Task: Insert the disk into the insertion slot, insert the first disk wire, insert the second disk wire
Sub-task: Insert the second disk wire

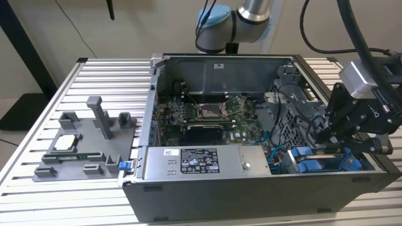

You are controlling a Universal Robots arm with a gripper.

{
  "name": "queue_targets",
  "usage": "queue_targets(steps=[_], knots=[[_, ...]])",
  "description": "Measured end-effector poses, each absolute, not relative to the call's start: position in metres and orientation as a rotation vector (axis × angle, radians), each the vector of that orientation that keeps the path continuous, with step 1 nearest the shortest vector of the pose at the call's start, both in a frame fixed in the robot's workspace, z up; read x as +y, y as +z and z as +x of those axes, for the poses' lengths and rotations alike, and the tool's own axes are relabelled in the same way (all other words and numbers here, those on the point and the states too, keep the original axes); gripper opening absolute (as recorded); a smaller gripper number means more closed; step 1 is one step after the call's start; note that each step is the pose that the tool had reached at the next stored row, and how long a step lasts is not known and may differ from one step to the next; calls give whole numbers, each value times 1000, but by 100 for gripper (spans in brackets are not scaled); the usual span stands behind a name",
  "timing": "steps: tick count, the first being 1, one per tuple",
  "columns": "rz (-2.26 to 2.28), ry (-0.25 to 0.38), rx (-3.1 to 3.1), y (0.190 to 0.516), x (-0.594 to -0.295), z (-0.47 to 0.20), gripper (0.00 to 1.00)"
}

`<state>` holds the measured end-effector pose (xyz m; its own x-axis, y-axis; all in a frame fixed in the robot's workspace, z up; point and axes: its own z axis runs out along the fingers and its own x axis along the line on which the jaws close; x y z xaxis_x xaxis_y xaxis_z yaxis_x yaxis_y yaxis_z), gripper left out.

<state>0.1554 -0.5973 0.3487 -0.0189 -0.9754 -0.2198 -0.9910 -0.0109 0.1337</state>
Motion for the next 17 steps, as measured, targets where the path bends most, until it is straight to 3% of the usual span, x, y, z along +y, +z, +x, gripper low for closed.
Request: queue_targets(steps=[4,17], knots=[[-2169,433,2189,348,-597,168,0],[-2183,456,2216,343,-600,176,0]])
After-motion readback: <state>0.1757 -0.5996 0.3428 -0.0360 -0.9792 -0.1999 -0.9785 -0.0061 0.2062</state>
